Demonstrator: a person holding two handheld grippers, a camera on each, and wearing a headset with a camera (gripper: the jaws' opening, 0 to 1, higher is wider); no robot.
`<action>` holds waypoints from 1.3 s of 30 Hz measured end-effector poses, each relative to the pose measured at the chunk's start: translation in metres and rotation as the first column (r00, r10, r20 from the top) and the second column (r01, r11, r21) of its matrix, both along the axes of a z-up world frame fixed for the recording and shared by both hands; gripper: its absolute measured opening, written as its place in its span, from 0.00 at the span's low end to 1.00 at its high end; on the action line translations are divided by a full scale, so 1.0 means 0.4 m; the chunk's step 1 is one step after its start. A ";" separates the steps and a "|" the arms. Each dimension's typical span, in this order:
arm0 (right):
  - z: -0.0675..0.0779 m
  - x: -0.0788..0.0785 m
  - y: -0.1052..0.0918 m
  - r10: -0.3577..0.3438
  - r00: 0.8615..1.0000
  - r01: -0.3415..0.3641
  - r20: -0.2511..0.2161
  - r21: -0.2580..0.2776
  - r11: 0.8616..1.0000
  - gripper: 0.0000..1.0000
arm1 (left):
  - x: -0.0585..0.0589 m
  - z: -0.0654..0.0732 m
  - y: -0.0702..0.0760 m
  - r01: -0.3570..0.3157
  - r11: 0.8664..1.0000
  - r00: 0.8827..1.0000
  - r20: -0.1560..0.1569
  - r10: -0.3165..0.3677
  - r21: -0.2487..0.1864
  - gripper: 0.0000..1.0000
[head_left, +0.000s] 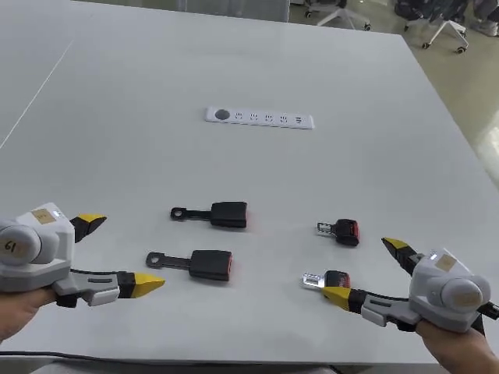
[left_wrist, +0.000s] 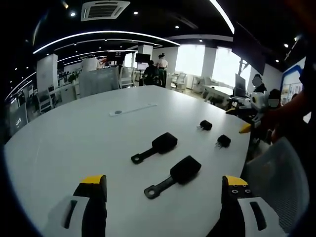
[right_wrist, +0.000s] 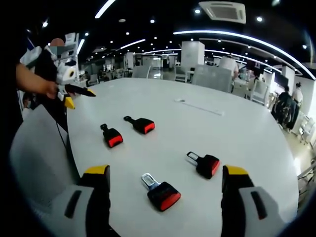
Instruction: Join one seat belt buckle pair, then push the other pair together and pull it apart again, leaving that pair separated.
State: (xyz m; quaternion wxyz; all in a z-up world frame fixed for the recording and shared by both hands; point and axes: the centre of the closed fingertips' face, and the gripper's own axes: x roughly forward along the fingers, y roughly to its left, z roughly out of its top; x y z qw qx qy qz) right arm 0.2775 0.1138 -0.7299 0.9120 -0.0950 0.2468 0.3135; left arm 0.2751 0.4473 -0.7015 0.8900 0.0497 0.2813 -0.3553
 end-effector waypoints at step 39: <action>-0.006 -0.007 -0.013 -0.006 1.000 0.006 -0.011 -0.015 1.000 0.95 | 0.006 -0.008 -0.003 0.009 1.000 1.000 -0.003 -0.009 -0.004 0.99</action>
